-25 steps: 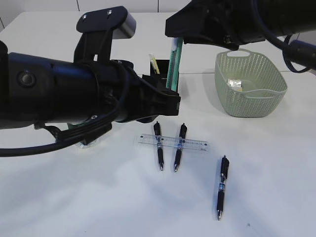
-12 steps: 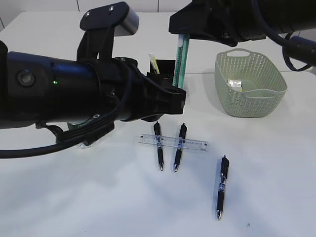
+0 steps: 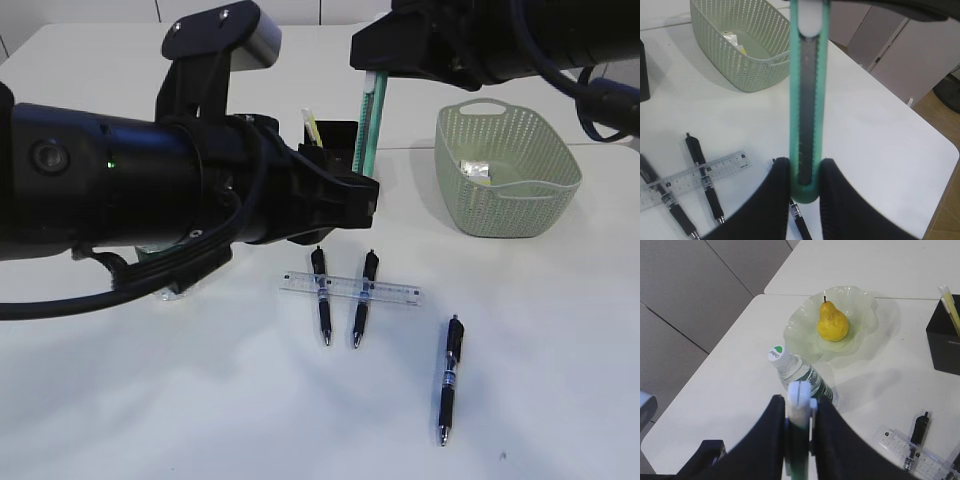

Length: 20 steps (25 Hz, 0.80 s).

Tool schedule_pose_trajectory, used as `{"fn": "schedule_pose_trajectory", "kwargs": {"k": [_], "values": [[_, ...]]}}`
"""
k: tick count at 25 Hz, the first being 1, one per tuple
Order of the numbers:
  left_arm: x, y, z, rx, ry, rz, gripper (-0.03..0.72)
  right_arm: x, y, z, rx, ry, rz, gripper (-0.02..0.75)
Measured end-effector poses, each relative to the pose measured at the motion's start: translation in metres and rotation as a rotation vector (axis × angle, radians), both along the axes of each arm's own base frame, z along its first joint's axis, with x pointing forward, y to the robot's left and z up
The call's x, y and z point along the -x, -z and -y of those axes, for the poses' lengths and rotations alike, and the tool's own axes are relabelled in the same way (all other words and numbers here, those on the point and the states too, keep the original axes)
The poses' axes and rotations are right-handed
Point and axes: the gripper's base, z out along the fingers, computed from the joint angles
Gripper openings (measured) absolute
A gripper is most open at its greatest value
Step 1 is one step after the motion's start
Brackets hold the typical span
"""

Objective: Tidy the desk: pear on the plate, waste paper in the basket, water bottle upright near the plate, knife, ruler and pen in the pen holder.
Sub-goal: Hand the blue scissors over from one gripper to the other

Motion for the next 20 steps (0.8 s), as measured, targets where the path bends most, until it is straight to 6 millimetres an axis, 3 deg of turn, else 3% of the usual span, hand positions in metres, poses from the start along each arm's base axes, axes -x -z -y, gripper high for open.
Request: {"fn": "schedule_pose_trajectory", "kwargs": {"k": [9,20], "values": [[0.0001,-0.0006,-0.0005,-0.002,-0.002,0.002,0.130,-0.0001,0.0001,0.0001,0.003,0.001,0.002,0.101],[-0.0016,0.0008,-0.0050,-0.044,-0.041,0.000,0.454,-0.0003,-0.0007,-0.0002,-0.018,0.008,-0.008,0.099]]}}
